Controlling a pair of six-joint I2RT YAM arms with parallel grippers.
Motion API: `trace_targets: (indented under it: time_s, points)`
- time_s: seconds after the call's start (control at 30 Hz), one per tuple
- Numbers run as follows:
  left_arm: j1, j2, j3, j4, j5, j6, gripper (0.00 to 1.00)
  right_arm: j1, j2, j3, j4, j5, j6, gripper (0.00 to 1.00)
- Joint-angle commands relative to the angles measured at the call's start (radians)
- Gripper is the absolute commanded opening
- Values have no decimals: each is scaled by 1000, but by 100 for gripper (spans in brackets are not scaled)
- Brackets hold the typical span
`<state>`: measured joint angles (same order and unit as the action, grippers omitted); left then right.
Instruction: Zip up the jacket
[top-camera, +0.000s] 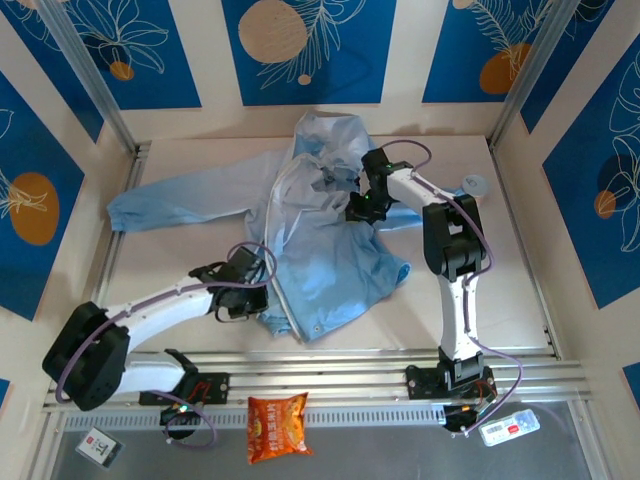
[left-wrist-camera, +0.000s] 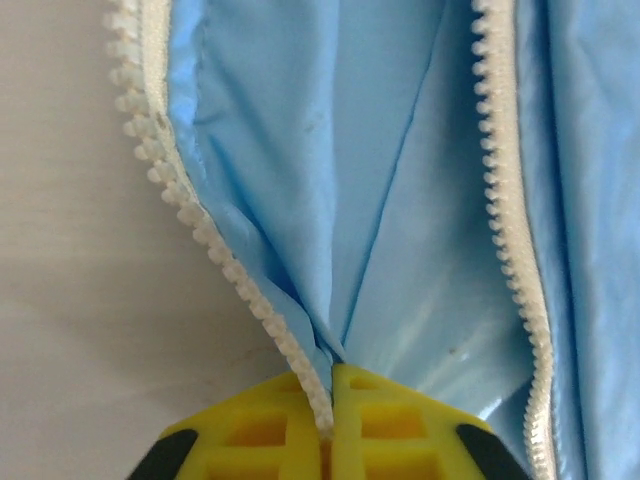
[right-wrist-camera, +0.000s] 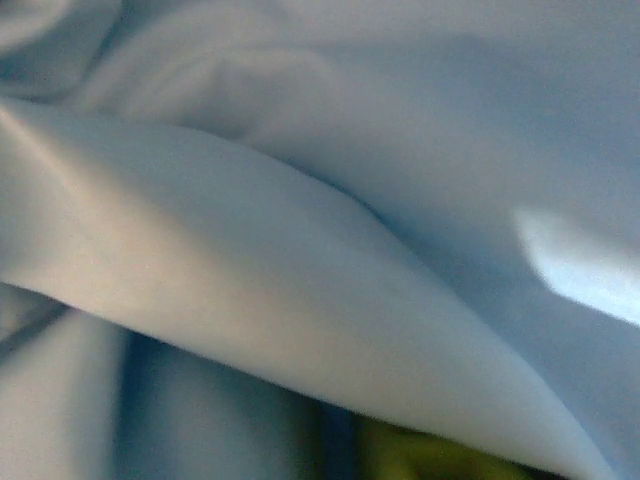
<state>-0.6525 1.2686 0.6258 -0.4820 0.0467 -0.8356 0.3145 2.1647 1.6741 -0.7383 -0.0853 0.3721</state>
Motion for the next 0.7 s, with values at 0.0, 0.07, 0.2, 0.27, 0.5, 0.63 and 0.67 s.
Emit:
trace_targets:
  time_s: [0.0, 0.07, 0.2, 0.27, 0.5, 0.63, 0.67]
  points:
    - [-2, -12, 94, -110, -78, 60, 30, 17, -130, -40, 20, 26, -16, 35]
    - [19, -40, 132, -177, -104, 102, 42, 28, -164, -53, 21, 42, -22, 42]
    - [108, -123, 173, -207, -81, 172, 51, 62, -190, -37, 14, 83, -27, 49]
    - [163, -152, 193, -197, -72, 210, 54, 87, -188, -17, 14, 98, -24, 52]
    - [297, -29, 240, -94, 39, 265, 55, 166, -64, 158, -7, 98, -34, 62]
    - [298, 89, 247, -12, 109, 250, 55, 200, 52, 312, -73, 127, -42, 66]
    - [298, 115, 247, 3, 124, 247, 55, 206, 81, 351, -91, 145, -41, 67]
